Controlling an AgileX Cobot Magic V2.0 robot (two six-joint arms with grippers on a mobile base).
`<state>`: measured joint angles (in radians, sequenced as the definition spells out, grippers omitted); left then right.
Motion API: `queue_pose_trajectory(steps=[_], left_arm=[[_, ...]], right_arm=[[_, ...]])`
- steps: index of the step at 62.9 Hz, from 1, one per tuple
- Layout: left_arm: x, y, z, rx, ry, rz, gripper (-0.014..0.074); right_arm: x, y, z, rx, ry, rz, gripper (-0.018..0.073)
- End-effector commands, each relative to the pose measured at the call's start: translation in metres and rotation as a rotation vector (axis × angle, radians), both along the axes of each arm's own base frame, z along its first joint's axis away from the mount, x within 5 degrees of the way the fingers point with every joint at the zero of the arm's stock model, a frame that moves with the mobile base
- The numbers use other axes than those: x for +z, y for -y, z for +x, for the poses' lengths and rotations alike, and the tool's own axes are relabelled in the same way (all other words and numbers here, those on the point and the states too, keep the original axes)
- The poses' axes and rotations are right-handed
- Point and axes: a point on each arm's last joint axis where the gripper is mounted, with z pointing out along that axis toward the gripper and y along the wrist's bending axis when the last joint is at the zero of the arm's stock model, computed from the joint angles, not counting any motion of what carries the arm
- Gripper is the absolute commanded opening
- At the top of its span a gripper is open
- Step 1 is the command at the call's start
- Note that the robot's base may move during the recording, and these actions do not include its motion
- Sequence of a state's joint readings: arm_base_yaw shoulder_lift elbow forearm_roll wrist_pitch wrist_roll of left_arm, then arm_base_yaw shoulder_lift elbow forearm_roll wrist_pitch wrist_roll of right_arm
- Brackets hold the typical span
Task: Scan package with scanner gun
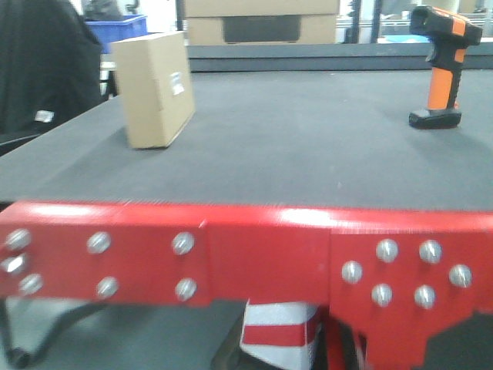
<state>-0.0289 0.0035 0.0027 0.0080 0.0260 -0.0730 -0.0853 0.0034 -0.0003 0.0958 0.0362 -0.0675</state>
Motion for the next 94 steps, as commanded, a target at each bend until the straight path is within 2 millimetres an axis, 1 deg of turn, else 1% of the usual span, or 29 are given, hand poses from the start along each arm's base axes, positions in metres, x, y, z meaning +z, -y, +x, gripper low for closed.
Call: queue_pose_trajectory(steps=[1, 94], left_arm=[[0.0023, 0.0004, -0.0005, -0.007, 0.020, -0.001, -0.0111], [0.0023, 0.0002, -0.0005, -0.005, 0.020, -0.001, -0.0111]], right_arm=[[0.0020, 0.0000, -0.0004, 0.001, 0.025, -0.001, -0.0162], [0.0020, 0.0000, -0.0004, 0.001, 0.025, -0.001, -0.0162]])
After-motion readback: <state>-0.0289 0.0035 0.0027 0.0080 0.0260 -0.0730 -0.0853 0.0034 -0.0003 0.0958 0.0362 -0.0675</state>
